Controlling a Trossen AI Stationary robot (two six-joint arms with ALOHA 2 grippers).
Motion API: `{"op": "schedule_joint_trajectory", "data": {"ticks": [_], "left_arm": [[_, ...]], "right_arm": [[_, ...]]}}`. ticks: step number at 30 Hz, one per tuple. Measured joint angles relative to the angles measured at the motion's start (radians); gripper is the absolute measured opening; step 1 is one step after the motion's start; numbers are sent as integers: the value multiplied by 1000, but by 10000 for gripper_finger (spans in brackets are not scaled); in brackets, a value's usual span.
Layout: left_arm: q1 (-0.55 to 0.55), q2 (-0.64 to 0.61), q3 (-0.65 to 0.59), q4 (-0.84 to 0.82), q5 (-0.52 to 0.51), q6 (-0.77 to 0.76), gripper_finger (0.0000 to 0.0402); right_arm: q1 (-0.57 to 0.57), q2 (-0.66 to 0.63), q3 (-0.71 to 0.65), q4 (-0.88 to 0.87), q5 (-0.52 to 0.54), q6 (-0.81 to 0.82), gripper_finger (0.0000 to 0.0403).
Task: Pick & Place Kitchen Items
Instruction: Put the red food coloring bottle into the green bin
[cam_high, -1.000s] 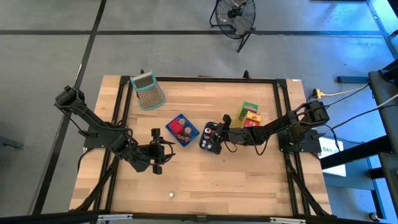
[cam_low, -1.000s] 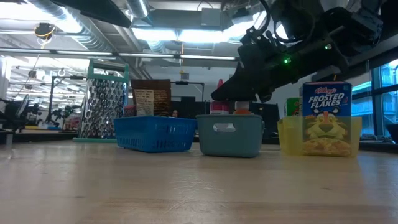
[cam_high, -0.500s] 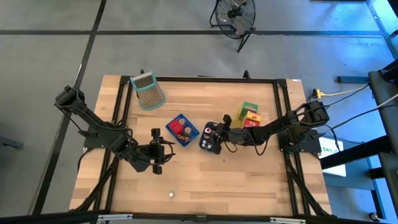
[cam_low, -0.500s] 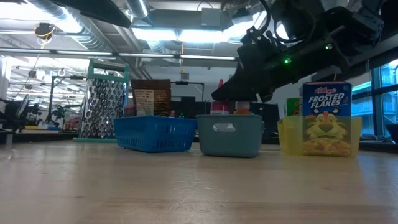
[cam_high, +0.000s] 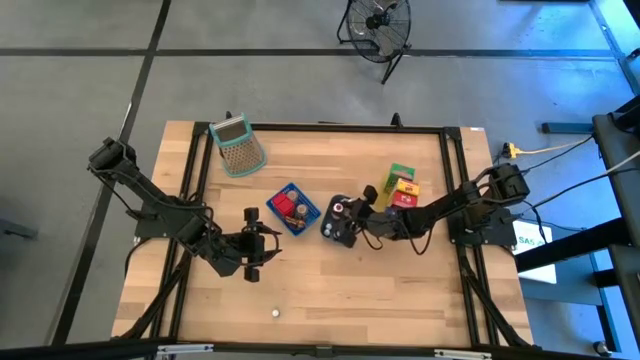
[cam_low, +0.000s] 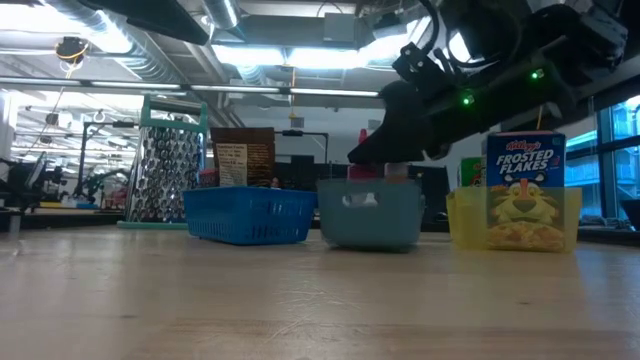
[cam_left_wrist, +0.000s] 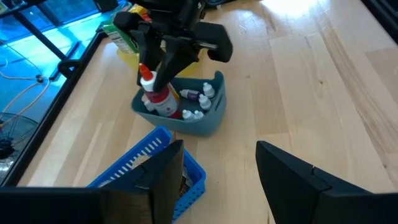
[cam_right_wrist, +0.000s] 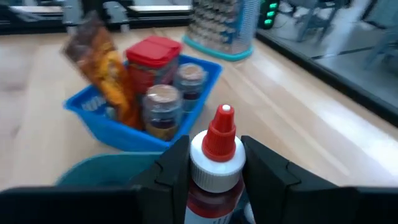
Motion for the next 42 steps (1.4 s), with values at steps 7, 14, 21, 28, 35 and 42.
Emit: {"op": "schedule_joint_trajectory", "data": {"ticks": [7, 14, 21, 28, 35, 42], "left_arm": [[0, 0, 0, 0, 1, -5, 196], [0, 0, 0, 0, 1, -8, 196], [0, 0, 0, 0, 1, -8, 196], [0, 0, 0, 0, 1, -8, 196], [0, 0, 0, 0, 1, -8, 196], [0, 0, 0, 0, 1, -16, 196]], "right_arm": [[-1, 1, 19, -7, -86, -5, 122], [0, 1, 20, 0, -129, -2, 122], [0, 1, 21, 2, -151, 0, 122], [-21, -3, 23, -27, -136, 40, 122], [-24, -3, 24, -31, -164, 56, 127], [-24, -3, 24, -35, -166, 56, 137]]}}
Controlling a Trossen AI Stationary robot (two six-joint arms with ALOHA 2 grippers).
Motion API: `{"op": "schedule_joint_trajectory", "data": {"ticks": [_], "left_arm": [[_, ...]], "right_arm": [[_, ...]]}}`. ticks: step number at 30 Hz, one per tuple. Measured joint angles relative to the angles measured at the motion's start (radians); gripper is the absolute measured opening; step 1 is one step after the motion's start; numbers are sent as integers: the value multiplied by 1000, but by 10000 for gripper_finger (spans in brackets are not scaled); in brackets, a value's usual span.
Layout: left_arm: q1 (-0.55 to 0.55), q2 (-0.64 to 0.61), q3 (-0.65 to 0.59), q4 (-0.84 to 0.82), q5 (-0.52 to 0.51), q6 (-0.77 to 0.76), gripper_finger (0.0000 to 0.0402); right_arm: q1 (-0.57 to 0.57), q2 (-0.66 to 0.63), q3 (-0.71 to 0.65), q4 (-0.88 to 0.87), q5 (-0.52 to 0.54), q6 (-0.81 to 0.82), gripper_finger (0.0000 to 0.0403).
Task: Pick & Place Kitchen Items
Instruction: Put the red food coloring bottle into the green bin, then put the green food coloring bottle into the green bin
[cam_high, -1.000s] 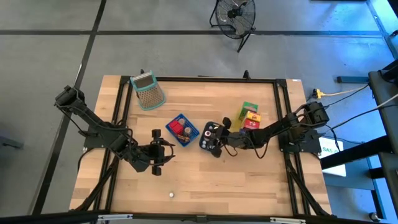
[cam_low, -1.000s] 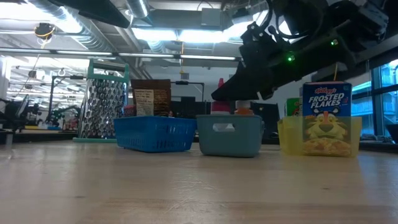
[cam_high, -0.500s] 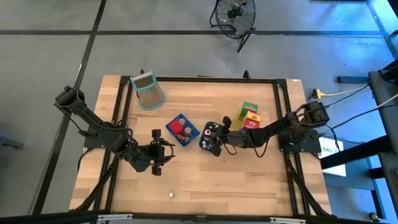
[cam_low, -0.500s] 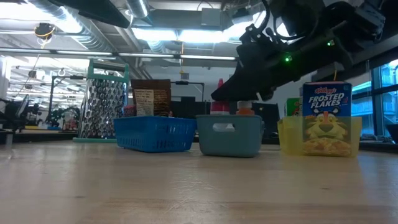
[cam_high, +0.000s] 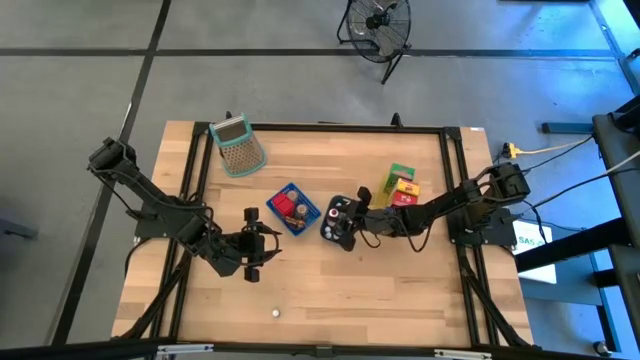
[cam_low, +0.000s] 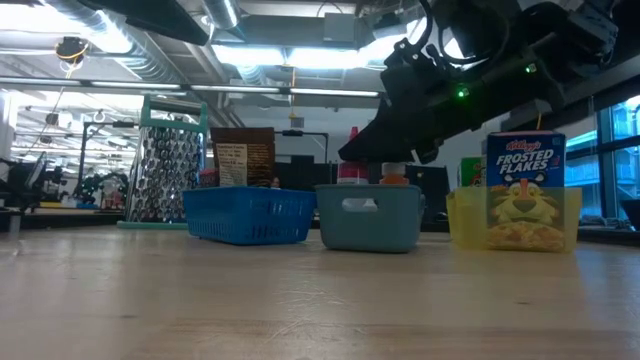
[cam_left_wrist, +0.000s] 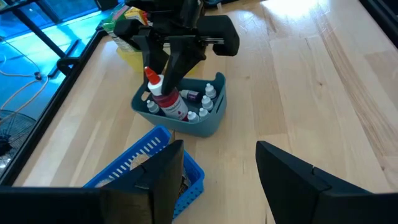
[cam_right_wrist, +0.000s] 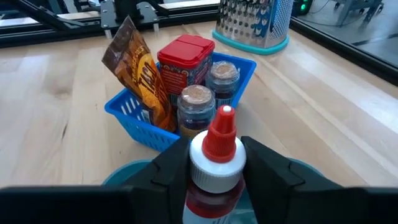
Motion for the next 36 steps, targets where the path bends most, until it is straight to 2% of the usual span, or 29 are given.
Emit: {"op": "schedule_joint_trajectory", "data": {"ticks": [9, 19, 25, 33, 36], "left_arm": [[0, 0, 0, 0, 0, -1, 196], [0, 0, 0, 0, 0, 0, 196], [0, 0, 0, 0, 0, 0, 196], [-3, 0, 0, 0, 1, -8, 196], [-3, 0, 0, -1, 20, -9, 196]], "right_arm": [[0, 0, 0, -16, -10, 2, 151], [0, 0, 0, -21, -31, 4, 185], [0, 2, -2, -4, -33, -11, 188], [29, 8, -7, 37, 90, -137, 188], [34, -2, -7, 39, 99, -144, 188]]}}
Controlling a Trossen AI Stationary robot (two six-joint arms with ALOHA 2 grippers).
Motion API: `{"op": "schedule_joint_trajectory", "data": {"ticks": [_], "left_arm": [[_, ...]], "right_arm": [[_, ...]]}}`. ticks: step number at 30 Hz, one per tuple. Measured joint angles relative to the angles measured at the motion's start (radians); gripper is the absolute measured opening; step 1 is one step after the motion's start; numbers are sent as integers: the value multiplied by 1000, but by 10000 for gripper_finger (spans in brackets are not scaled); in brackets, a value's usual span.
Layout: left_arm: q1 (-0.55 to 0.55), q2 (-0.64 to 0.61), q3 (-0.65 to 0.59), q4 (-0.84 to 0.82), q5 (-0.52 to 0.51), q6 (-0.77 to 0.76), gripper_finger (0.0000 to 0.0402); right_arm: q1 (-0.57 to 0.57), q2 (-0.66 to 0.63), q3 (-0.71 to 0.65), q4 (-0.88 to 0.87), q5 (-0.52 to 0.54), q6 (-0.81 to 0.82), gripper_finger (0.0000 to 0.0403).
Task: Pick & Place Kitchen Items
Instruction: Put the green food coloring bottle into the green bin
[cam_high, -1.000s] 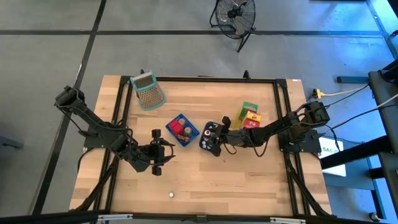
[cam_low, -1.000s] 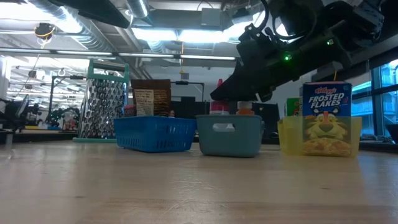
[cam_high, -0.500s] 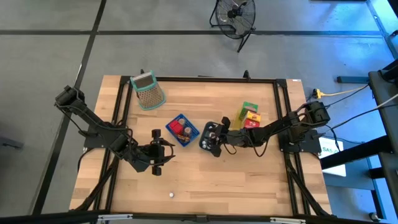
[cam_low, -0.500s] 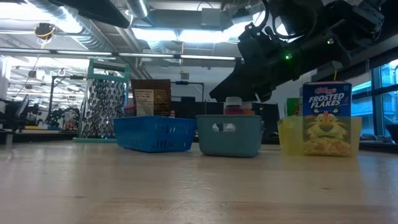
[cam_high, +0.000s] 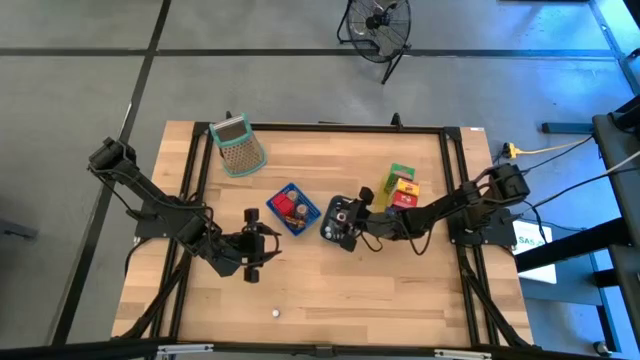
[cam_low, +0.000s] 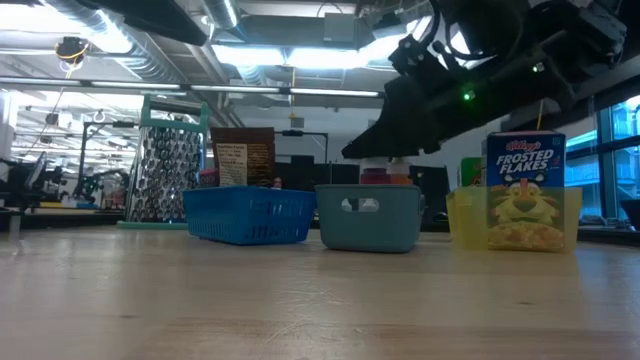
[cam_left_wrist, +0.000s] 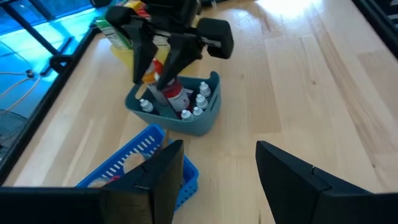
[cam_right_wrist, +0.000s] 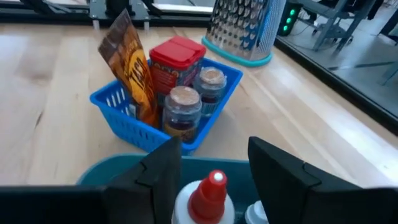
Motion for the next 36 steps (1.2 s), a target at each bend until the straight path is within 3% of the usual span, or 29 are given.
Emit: {"op": "schedule_joint_trajectory", "data": {"ticks": [13, 22, 27, 33, 36], "left_arm": [[0, 0, 0, 0, 24, -7, 196], [-6, -5, 22, 1, 320, -103, 196], [-40, -5, 22, -8, 376, -136, 196], [-106, 2, 9, -20, 420, -266, 196], [-159, 40, -16, -6, 417, -257, 196]], "right_arm": [[13, -40, 42, 18, 6, -109, 188], [76, -41, 147, -26, 59, -236, 188], [123, -41, 198, -45, 59, -249, 188], [155, -41, 271, -207, 56, -224, 188], [158, -42, 292, -249, 56, -195, 188]]}}
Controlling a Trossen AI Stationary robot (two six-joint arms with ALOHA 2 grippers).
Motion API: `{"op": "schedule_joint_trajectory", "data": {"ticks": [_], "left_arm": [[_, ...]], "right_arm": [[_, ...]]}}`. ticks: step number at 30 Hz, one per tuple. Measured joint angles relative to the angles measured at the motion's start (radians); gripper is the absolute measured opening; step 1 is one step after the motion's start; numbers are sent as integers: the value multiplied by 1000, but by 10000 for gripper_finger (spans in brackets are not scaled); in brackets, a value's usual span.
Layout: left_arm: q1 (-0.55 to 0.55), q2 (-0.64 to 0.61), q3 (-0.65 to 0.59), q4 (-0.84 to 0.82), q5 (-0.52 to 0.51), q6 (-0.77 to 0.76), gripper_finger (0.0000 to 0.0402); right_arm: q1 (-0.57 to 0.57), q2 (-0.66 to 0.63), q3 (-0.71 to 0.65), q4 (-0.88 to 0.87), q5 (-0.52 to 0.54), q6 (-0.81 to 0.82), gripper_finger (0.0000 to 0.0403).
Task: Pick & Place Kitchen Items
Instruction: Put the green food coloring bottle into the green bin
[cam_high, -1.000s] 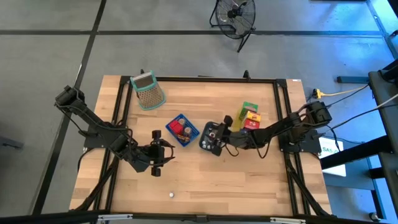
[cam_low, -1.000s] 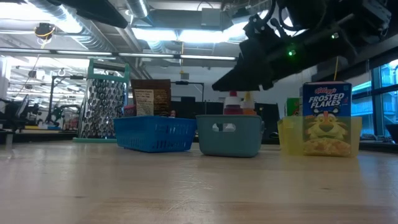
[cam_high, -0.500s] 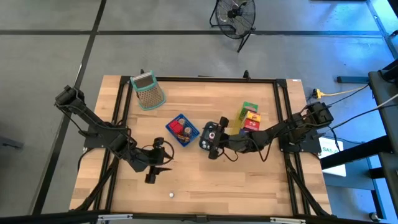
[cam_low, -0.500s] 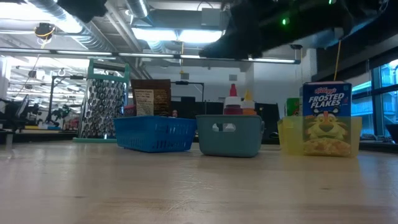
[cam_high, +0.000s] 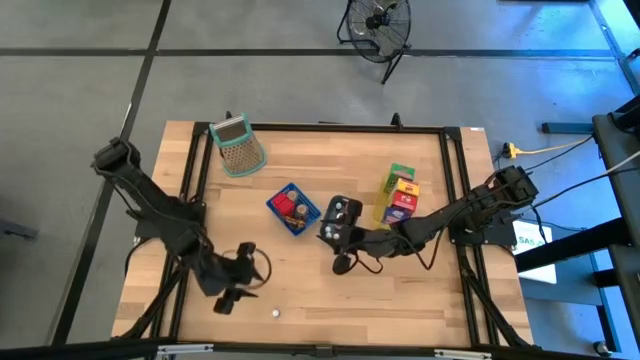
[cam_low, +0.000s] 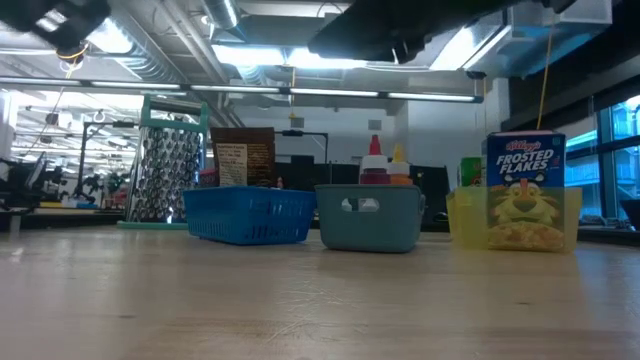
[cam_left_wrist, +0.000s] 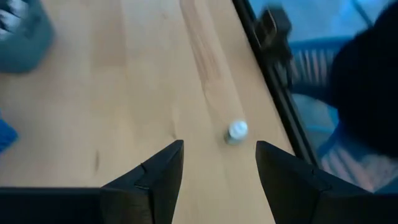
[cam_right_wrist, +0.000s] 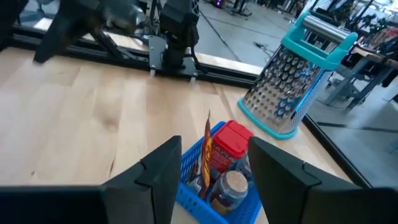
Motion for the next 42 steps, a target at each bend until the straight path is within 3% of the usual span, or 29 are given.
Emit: {"op": "schedule_joint_trajectory", "data": {"ticks": [6, 20, 31, 42], "left_arm": [[-79, 104, -27, 101, -35, -6, 196], [-142, 256, -27, 223, -115, -75, 196], [-145, 398, -27, 298, -178, -92, 196], [-149, 497, -27, 520, -209, -58, 196]], "right_arm": [[3, 0, 4, 1, -2, 14, 188], [69, -1, 4, -7, -86, 134, 188], [81, 2, 4, 58, -116, 155, 188], [111, 5, 4, 79, -117, 171, 188]]}}
